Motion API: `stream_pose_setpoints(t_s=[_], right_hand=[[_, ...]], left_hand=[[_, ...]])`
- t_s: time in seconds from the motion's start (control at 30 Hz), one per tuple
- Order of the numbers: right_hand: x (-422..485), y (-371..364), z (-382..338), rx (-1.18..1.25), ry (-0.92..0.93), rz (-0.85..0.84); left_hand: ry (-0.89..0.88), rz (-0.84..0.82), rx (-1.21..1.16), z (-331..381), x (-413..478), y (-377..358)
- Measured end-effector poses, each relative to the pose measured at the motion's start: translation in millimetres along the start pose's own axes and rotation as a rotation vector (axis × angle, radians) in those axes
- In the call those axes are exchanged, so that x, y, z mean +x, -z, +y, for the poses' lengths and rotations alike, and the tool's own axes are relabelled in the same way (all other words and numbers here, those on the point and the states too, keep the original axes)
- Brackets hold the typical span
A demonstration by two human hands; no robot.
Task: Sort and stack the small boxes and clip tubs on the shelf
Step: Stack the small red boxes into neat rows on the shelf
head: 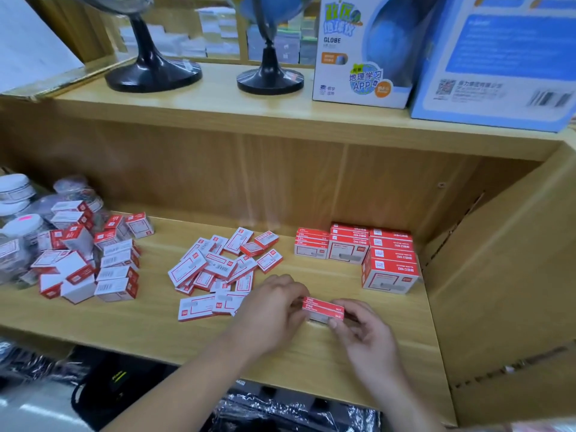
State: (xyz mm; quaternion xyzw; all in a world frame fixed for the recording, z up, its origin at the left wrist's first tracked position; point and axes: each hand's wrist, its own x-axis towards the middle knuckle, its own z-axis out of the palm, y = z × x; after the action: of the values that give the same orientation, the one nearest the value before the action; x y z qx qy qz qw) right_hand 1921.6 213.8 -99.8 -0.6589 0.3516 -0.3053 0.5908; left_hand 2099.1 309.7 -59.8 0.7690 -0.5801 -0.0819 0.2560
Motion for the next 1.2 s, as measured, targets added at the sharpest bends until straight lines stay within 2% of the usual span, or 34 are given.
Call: stream_pose_setpoints(t_s=[0.1, 0.2, 0.37, 0.5, 0.63, 0.77, 0.97, 1.2], right_hand=[[9, -6, -5, -0.053, 0.032, 0.074], [28, -15, -8, -0.207, 0.055, 0.131], [66, -33, -18, -0.308, 0.049, 0.134], [84, -42, -20, -0.378, 0.086, 0.165], [89, -48, -19, -0.395, 0.033, 0.248], [93, -50, -11, -0.54, 0.075, 0.324], [91, -55, -8, -0.764, 0.103, 0.318], [88, -60, -8, -0.761, 0.112, 0.362]], left_hand=[[0.01, 0.022, 0.004, -6, 7, 7], [0.025, 0.062, 0.019, -21, 20, 18], [0.062, 0.124, 0.113, -40, 52, 25], [0.065, 0.098, 0.1, -44, 75, 18], [0.062, 0.086, 0.152, -50, 83, 10], [0.096, 0.104, 0.176, -60, 86, 8], [-0.028, -0.002, 0.365, -67, 92, 6], [-0.064, 0.029, 0.426, -65, 90, -1]])
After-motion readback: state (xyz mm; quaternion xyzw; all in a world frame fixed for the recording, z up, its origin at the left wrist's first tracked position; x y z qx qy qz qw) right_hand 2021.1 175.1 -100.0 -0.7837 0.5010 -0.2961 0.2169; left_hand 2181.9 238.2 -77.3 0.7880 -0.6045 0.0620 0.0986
